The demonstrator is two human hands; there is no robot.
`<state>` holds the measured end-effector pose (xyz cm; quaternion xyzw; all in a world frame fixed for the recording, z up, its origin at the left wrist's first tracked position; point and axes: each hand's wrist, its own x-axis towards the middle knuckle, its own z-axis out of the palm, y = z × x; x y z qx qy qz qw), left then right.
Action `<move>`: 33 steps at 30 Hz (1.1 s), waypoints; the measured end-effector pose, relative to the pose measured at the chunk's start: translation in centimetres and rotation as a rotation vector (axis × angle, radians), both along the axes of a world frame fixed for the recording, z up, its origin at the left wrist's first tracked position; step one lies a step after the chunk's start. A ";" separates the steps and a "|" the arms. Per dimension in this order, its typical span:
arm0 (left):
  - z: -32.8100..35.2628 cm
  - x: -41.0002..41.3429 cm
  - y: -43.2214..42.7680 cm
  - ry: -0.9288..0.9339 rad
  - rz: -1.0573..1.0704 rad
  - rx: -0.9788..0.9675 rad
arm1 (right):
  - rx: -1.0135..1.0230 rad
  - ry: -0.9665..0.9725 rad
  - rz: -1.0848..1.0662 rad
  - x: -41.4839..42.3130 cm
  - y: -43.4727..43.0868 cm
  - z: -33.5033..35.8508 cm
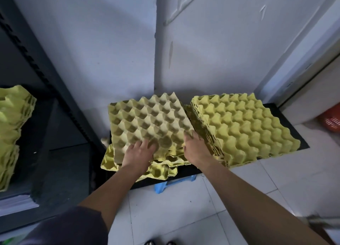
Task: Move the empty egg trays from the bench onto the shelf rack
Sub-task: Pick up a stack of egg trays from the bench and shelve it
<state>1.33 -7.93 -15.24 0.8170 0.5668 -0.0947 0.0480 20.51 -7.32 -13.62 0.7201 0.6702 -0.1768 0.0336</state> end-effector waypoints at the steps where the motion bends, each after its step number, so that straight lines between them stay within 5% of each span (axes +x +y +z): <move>1: -0.5 0.1 -0.2 0.003 0.004 0.010 | 0.016 0.006 -0.006 0.2 -0.1 -0.3; 13: -0.7 -0.1 -0.3 -0.018 -0.072 0.259 | 0.077 0.142 -0.102 1.0 -0.6 -0.8; 21: 3.0 -3.0 0.4 -0.054 -0.028 0.235 | 0.148 0.787 -0.610 -1.1 0.6 2.6; 25: 3.4 -3.6 0.6 -0.103 -0.017 0.115 | -0.137 0.847 -0.862 -0.9 2.8 3.1; 28: 3.4 -5.1 0.8 -0.204 0.117 -0.014 | -0.162 0.773 -0.842 -0.8 3.6 2.9; 33: 2.7 -7.1 0.8 -0.435 0.634 -0.061 | -0.080 0.841 -0.897 -1.6 3.6 2.9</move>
